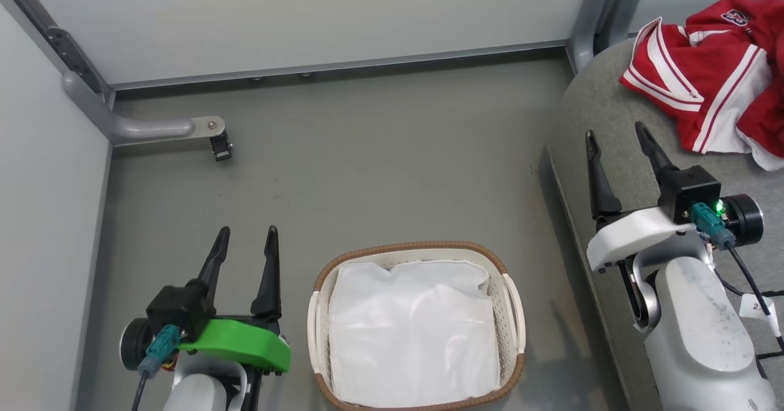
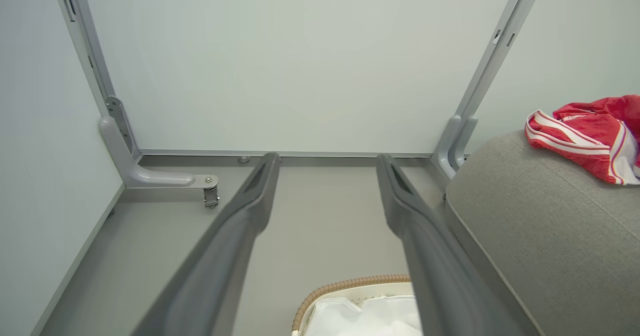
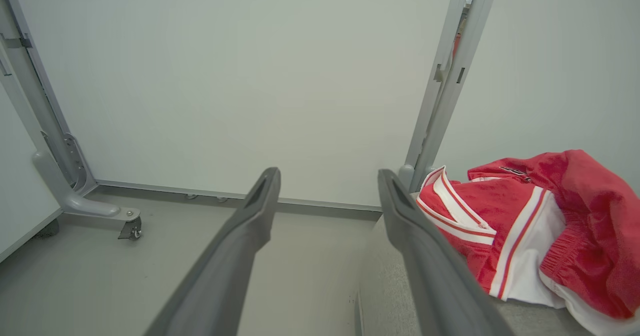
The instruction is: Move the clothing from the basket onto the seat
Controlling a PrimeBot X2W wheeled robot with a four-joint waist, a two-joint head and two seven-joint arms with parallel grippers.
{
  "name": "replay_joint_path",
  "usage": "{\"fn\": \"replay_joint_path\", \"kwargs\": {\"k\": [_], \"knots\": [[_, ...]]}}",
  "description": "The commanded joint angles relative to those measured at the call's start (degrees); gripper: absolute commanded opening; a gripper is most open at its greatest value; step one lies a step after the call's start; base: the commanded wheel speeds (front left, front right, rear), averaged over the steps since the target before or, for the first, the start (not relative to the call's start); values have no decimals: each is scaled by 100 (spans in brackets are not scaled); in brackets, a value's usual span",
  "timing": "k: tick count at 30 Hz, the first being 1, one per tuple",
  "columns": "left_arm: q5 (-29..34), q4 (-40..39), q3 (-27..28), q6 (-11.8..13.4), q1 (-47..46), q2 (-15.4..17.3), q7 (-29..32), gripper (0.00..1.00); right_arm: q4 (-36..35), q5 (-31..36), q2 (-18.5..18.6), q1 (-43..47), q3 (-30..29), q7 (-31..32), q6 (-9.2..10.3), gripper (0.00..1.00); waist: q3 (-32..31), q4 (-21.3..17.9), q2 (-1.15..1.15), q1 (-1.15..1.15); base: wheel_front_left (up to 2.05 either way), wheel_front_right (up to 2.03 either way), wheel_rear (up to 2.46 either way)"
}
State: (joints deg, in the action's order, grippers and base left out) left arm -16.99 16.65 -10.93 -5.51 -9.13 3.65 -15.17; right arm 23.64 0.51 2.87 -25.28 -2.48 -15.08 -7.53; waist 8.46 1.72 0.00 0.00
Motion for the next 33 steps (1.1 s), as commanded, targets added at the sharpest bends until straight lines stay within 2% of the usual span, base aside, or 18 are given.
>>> {"fn": "replay_joint_path", "kwargs": {"k": [1,7,11,19,33], "knots": [[15,-36,96,8,144,-19,4,100,-77,-73,29,159,60,-12,8,100,-131,129,0,0,0,0,0],[-25,-133,572,-16,535,-57,4,100,-398,-617,18,663,536,-12,8,100,-235,168,0,0,0,0,0],[-42,-269,818,2,800,-70,4,100,-583,-753,18,1039,734,-12,8,100,-316,139,0,0,0,0,0],[-154,-401,892,94,1140,-76,4,100,-758,-1210,12,1655,562,-12,8,100,-472,116,0,0,0,0,0],[-230,-363,908,87,1264,-76,4,100,-782,-1221,12,1841,533,-12,8,100,-664,83,0,0,0,0,0]]}}
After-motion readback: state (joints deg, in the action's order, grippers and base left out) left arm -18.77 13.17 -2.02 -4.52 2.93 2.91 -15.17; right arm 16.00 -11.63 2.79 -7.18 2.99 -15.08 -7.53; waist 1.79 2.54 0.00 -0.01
